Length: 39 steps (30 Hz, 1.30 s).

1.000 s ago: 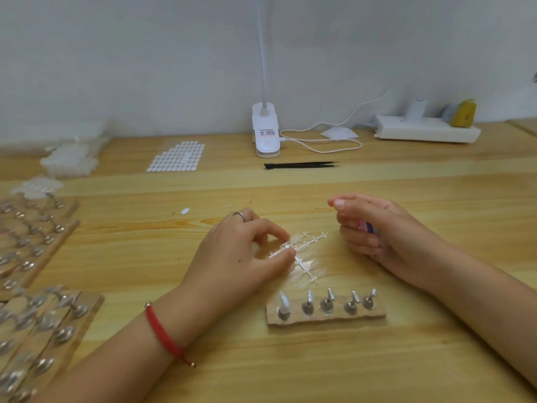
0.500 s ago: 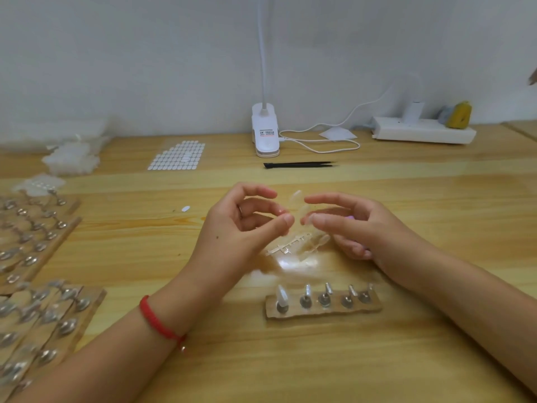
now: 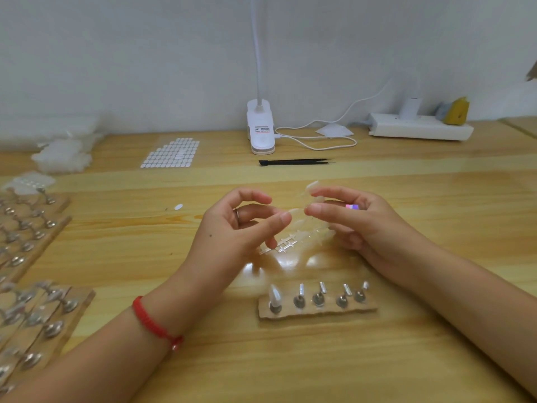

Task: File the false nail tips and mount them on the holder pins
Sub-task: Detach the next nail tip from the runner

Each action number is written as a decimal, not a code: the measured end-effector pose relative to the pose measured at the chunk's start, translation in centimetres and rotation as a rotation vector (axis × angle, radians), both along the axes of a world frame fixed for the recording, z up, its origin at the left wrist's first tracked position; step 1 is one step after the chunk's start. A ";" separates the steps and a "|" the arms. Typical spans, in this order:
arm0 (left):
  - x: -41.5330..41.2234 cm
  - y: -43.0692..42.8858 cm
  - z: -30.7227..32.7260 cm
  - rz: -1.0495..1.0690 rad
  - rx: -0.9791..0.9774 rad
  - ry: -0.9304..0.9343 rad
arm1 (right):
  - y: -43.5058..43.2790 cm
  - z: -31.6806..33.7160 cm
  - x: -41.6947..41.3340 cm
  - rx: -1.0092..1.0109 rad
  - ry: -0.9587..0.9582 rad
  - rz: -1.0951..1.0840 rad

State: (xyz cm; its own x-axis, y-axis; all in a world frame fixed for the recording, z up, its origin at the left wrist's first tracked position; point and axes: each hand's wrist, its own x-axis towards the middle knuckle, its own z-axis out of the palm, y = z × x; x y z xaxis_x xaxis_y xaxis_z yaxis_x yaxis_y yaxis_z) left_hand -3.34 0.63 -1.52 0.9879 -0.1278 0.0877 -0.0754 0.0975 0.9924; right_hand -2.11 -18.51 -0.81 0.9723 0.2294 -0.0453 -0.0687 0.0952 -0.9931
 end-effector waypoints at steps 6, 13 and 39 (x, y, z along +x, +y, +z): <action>0.0 -0.1 0.1 0.002 0.079 0.001 | -0.3 0.0 0.1 0.026 0.031 0.001; -0.2 0.1 0.5 -0.069 0.185 0.009 | -0.4 0.1 0.1 0.031 0.044 0.059; 0.1 0.6 0.0 0.008 0.090 0.000 | 0.6 -0.2 -0.9 -0.332 -0.190 0.013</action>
